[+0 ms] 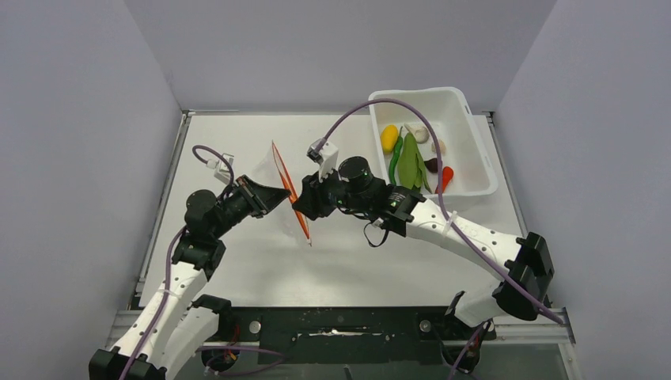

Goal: Place the food in the zip-top bag and seal the zipper
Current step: Open the zipper of the food storage bag at the center of the board.

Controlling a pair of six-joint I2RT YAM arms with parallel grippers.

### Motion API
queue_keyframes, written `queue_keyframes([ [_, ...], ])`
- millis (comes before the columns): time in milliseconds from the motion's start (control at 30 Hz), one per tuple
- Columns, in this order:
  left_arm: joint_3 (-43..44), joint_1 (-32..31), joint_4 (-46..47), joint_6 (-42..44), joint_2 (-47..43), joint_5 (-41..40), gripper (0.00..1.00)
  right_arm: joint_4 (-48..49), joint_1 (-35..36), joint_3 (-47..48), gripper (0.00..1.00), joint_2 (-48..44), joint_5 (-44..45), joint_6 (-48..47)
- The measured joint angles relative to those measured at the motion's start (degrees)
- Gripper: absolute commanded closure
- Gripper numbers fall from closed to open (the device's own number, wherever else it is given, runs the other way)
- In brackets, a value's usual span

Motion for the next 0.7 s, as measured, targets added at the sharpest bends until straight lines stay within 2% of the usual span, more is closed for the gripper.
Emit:
queue_keyframes([
  [300, 1.1, 0.0, -2.9, 1.7, -1.2, 0.5, 1.00, -0.6, 0.0, 0.7, 0.62, -1.0, 3.2, 1.4],
  [500, 1.1, 0.0, -3.6, 1.7, -1.6, 0.5, 1.00, -1.2, 0.0, 3.8, 0.74, 2.4, 5.4, 2.2],
  [700, 1.1, 0.0, -4.8, 1.9, -2.4, 0.5, 1.00, -2.4, -0.1, 4.2, 0.99, 4.2, 7.1, 2.3],
])
